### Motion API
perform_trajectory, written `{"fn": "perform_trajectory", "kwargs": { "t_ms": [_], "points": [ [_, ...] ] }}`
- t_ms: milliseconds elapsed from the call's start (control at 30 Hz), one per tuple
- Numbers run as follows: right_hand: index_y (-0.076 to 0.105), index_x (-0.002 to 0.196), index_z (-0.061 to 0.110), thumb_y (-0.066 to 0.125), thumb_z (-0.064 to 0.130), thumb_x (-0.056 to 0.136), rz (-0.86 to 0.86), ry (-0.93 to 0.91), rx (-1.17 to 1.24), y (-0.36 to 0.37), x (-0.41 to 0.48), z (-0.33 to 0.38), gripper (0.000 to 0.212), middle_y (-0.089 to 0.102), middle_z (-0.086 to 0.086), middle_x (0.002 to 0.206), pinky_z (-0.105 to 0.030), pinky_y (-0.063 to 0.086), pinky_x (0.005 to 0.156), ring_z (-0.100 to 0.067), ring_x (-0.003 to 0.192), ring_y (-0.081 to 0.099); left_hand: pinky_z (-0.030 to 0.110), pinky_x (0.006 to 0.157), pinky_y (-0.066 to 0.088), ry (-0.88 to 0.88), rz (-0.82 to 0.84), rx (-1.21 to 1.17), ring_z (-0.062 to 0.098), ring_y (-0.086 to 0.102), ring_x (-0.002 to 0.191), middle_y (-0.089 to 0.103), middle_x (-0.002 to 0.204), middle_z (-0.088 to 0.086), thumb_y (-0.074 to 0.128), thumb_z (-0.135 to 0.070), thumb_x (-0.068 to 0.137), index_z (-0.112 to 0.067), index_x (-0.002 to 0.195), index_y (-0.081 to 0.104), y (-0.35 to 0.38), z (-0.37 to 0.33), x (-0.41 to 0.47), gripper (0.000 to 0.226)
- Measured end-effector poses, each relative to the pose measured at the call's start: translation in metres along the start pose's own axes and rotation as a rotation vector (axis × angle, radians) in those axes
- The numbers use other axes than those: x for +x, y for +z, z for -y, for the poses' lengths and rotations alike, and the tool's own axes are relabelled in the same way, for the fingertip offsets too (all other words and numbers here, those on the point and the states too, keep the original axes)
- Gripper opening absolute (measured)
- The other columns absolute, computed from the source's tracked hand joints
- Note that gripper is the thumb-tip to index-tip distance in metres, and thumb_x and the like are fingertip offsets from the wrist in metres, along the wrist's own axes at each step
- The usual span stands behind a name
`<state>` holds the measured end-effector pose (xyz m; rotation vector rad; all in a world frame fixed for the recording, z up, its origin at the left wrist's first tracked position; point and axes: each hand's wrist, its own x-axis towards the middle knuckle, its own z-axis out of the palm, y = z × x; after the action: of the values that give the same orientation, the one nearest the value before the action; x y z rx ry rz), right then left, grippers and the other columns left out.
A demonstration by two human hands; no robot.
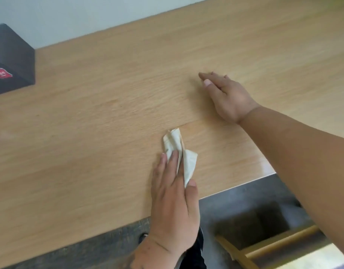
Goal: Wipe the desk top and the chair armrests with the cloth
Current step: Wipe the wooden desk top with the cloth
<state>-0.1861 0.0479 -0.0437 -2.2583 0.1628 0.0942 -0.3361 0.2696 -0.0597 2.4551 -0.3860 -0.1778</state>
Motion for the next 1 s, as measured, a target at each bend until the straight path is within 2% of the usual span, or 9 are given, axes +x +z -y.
{"fn": "perform_trajectory", "kwargs": {
  "t_ms": [167, 333, 400, 533, 600, 700, 800, 900, 1000],
  "points": [
    [0.060, 0.133, 0.030, 0.039, 0.048, 0.100, 0.035, 0.077, 0.288, -0.017, -0.003, -0.011, 0.043, 0.057, 0.014, 0.140, -0.027, 0.025, 0.118, 0.001, 0.133, 0.044, 0.038, 0.119, -0.004, -0.130, -0.040, 0.126, 0.015, -0.008, 0.149, 0.012, 0.163, -0.002, 0.016, -0.039, 0.096, -0.014, 0.152, 0.023, 0.032, -0.041, 0.019, 0.062],
    [0.065, 0.127, 0.028, 0.041, 0.053, 0.097, 0.029, 0.111, 0.403, -0.021, -0.013, -0.018, 0.046, 0.067, 0.011, 0.126, -0.033, 0.032, 0.116, 0.003, 0.124, 0.053, 0.035, 0.120, -0.004, -0.221, -0.129, -0.087, 0.006, -0.008, 0.148, 0.013, 0.162, -0.006, 0.014, -0.041, 0.093, -0.013, 0.151, 0.028, 0.054, -0.068, 0.042, 0.066],
    [0.066, 0.125, 0.028, 0.043, 0.063, 0.091, 0.021, 0.113, 0.398, -0.024, -0.025, -0.014, 0.054, 0.067, 0.011, 0.127, -0.033, 0.035, 0.113, 0.002, 0.124, 0.054, 0.038, 0.121, 0.004, -0.256, -0.157, -0.240, 0.011, 0.002, 0.149, 0.020, 0.161, 0.001, 0.018, -0.040, 0.094, -0.010, 0.147, 0.037, 0.062, -0.077, 0.062, 0.063],
    [0.065, 0.125, 0.029, 0.052, 0.076, 0.079, 0.038, 0.140, 0.367, -0.038, -0.068, 0.000, 0.067, 0.069, 0.006, 0.125, -0.025, 0.046, 0.102, 0.004, 0.113, 0.060, 0.041, 0.112, 0.035, -0.568, -0.072, -1.086, 0.012, 0.053, 0.126, 0.062, 0.133, 0.001, 0.040, -0.044, 0.095, -0.019, 0.130, 0.058, 0.035, -0.106, 0.099, 0.046],
    [0.058, 0.134, 0.038, 0.062, 0.074, 0.073, 0.120, 0.147, 0.385, -0.043, -0.089, 0.005, 0.071, 0.067, 0.013, 0.126, -0.021, 0.047, 0.098, 0.007, 0.111, 0.060, 0.039, 0.105, 0.044, -0.571, 0.039, -1.176, 0.012, 0.065, 0.108, 0.073, 0.112, 0.002, 0.038, -0.047, 0.097, -0.018, 0.118, 0.066, 0.015, -0.112, 0.111, 0.046],
    [0.061, 0.118, 0.045, 0.074, 0.042, 0.080, 0.200, 0.181, 0.262, -0.047, -0.103, 0.004, 0.041, 0.070, 0.019, 0.105, -0.018, 0.050, 0.084, 0.003, 0.096, 0.064, 0.040, 0.107, 0.041, -0.497, 0.222, -1.192, 0.014, 0.061, 0.118, 0.066, 0.127, 0.003, 0.035, -0.062, 0.090, -0.025, 0.122, 0.063, -0.007, -0.101, 0.119, 0.056],
    [0.065, 0.087, 0.029, 0.054, 0.013, 0.081, 0.150, 0.234, 0.090, -0.058, -0.102, 0.000, 0.020, 0.067, 0.008, 0.080, -0.027, 0.047, 0.066, -0.015, 0.080, 0.062, 0.040, 0.111, 0.037, -0.358, 0.263, -0.947, 0.009, 0.050, 0.129, 0.053, 0.142, -0.007, 0.030, -0.067, 0.090, -0.031, 0.136, 0.048, -0.024, -0.067, 0.116, 0.061],
    [0.070, 0.091, 0.020, 0.050, 0.013, 0.082, -0.098, 0.318, 0.201, -0.085, -0.097, -0.007, 0.023, 0.073, -0.004, 0.086, -0.030, 0.051, 0.068, -0.018, 0.081, 0.066, 0.036, 0.112, 0.036, -0.038, 0.141, -0.362, 0.003, 0.049, 0.128, 0.058, 0.135, -0.010, 0.023, -0.060, 0.091, -0.026, 0.132, 0.056, -0.038, -0.016, 0.105, 0.063],
    [0.071, 0.096, 0.019, 0.048, 0.007, 0.084, -0.353, 0.349, 0.246, -0.124, -0.091, -0.014, 0.028, 0.074, -0.006, 0.091, -0.040, 0.056, 0.076, -0.023, 0.087, 0.069, 0.032, 0.115, 0.026, 0.150, 0.200, 0.082, 0.011, 0.036, 0.139, 0.048, 0.146, -0.004, 0.018, -0.057, 0.094, -0.020, 0.138, 0.051, -0.044, 0.028, 0.098, 0.067]
  ]
}}
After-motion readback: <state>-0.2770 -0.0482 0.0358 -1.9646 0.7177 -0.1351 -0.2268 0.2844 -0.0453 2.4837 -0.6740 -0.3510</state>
